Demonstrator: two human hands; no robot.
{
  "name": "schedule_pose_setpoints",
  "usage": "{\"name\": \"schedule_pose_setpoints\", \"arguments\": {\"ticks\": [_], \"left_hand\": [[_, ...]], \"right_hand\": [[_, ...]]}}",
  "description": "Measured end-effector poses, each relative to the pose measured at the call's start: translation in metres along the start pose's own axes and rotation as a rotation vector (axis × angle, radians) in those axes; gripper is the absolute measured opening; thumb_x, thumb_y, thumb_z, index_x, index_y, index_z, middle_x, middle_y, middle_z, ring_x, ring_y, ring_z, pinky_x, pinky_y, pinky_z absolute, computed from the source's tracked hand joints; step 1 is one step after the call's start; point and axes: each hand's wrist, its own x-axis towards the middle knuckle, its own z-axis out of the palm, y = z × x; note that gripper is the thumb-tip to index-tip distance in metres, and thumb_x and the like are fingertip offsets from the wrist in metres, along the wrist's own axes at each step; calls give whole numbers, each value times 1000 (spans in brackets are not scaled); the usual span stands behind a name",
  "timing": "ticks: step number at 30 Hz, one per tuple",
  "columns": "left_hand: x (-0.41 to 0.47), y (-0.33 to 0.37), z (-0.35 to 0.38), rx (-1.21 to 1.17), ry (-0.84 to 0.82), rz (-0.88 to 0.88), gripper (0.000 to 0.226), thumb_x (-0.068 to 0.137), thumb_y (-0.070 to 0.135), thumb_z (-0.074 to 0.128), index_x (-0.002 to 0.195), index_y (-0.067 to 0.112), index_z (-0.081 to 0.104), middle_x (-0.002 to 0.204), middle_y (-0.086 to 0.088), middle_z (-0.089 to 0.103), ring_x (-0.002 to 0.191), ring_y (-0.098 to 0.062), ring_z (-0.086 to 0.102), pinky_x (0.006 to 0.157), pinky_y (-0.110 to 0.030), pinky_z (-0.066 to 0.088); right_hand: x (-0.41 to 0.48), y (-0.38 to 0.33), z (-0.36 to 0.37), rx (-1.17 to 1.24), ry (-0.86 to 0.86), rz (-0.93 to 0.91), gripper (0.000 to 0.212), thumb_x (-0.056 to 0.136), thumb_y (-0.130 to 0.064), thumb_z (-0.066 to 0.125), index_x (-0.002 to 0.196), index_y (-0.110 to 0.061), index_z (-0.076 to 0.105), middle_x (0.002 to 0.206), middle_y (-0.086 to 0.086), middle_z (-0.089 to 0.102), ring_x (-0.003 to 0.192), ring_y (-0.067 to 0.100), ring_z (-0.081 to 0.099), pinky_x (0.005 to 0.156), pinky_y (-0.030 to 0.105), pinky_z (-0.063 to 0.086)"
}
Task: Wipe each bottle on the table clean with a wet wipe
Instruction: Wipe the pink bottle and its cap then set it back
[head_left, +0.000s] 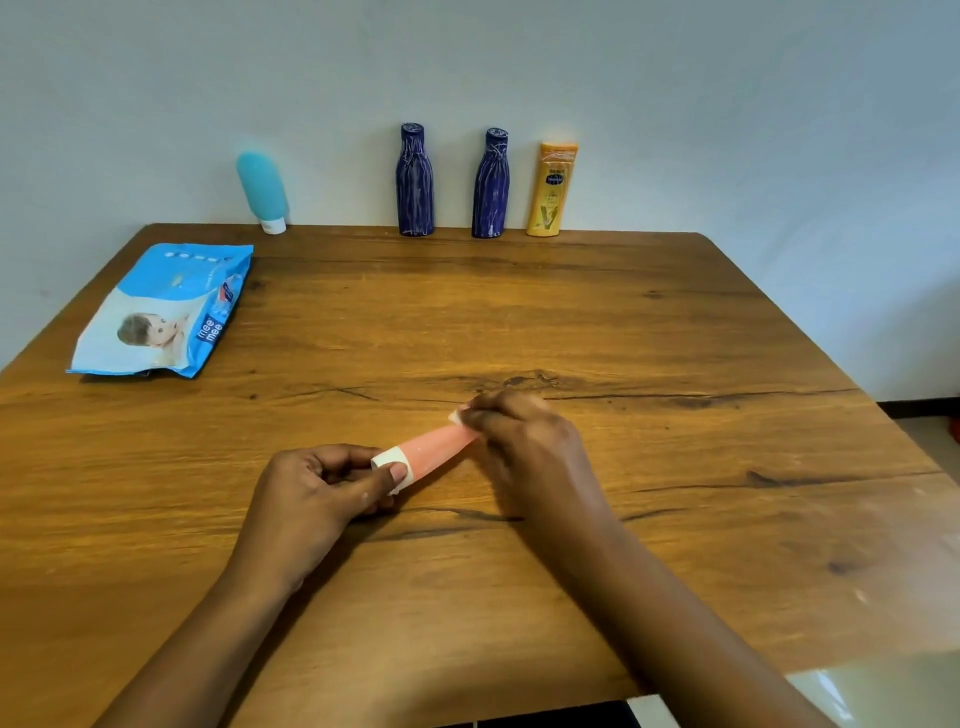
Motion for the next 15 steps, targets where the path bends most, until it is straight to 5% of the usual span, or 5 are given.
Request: {"name": "schedule_pose_setpoints", "arguments": {"ticks": [3,6,9,12,15], "left_hand": [[2,-4,0,-27,4,-5,17,76,14,73,88,25,68,68,2,72,60,-5,65,52,-11,48],[3,-7,0,59,13,95,29,70,16,78,92,32,66,80,12,72,77,-1,66,63,-16,52],[-1,-6,-2,270,52,415,41,67,15,81,101,30,65,95,28,65,94,11,57,74,-6,48],[0,-2,-9,659,79,883,34,76,17,73,109,10,65,108,0,65,101,-6,53,87,-9,40],[1,3,-13,823,95,1094,30,83,18,59,107,2,66,107,-14,67,100,-19,55,86,-21,42]], "right_hand": [[4,30,-9,39,-28,196,26,89,-7,58,112,-14,66,112,0,65,101,10,59,93,27,47],[6,39,-26,233,181,357,24,87,-3,60,106,-14,69,103,-6,67,89,-5,59,85,14,47],[10,27,-36,351,327,332,28,83,3,62,105,-14,70,99,-7,67,88,-8,59,78,4,42],[9,2,-37,360,338,205,33,81,7,63,108,-12,69,101,-4,67,94,0,60,81,11,46],[5,-26,-34,274,311,23,33,79,4,58,107,-10,70,105,2,66,100,10,60,85,20,48]]}}
